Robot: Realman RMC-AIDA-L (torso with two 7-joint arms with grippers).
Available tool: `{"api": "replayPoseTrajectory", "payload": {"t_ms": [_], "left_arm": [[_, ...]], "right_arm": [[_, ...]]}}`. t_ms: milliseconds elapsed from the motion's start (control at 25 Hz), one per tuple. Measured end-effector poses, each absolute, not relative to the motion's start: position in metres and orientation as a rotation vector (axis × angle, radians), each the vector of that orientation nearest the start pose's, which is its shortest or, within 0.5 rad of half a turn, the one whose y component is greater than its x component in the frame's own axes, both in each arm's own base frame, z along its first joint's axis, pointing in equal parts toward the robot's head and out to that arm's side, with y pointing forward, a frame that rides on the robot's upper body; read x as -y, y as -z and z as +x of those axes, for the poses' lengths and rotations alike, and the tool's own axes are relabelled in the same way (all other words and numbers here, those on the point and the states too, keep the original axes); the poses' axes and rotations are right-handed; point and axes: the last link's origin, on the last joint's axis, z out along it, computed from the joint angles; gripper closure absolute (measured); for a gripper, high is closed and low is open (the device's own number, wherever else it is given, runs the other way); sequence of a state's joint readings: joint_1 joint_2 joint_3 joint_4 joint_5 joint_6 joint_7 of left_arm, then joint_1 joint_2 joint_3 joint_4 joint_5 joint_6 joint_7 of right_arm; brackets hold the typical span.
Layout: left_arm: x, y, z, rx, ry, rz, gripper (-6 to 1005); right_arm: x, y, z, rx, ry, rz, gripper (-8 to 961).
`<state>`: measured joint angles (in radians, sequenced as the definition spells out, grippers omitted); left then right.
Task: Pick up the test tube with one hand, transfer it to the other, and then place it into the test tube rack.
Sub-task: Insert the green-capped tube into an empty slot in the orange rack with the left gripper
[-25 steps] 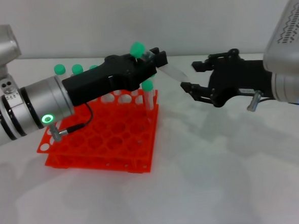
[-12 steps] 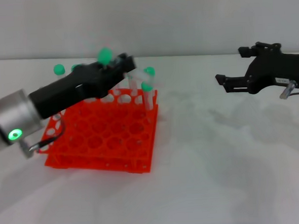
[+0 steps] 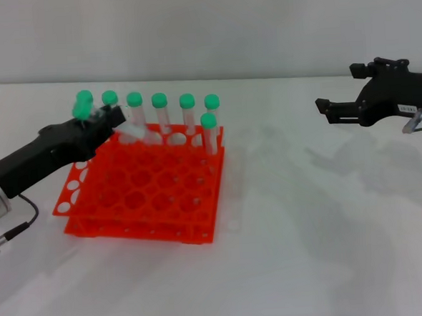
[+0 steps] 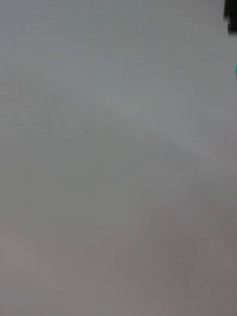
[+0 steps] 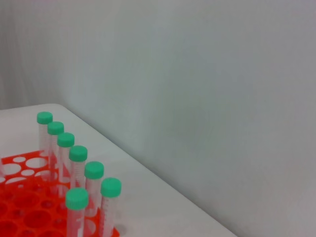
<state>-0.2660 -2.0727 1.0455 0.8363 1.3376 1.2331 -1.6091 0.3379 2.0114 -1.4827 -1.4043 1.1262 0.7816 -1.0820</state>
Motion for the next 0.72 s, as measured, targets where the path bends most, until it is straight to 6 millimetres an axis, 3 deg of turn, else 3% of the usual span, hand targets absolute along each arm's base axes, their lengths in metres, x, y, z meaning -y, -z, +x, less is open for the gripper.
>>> {"api": "replayPoseTrajectory", "payload": {"t_ms": [240, 720], "left_arm": [[-0.35, -0.035, -0.279, 0.929, 0.913, -2.136, 761], [-0.377, -0.01, -0.256, 0.849, 0.74, -2.217, 753]], "right_arm": [[-0.387, -0.029, 0.165, -0.431, -0.338, -2.348, 96], [-0.384, -0.022, 0.162, -0.476, -0.354, -2.363, 96]]}}
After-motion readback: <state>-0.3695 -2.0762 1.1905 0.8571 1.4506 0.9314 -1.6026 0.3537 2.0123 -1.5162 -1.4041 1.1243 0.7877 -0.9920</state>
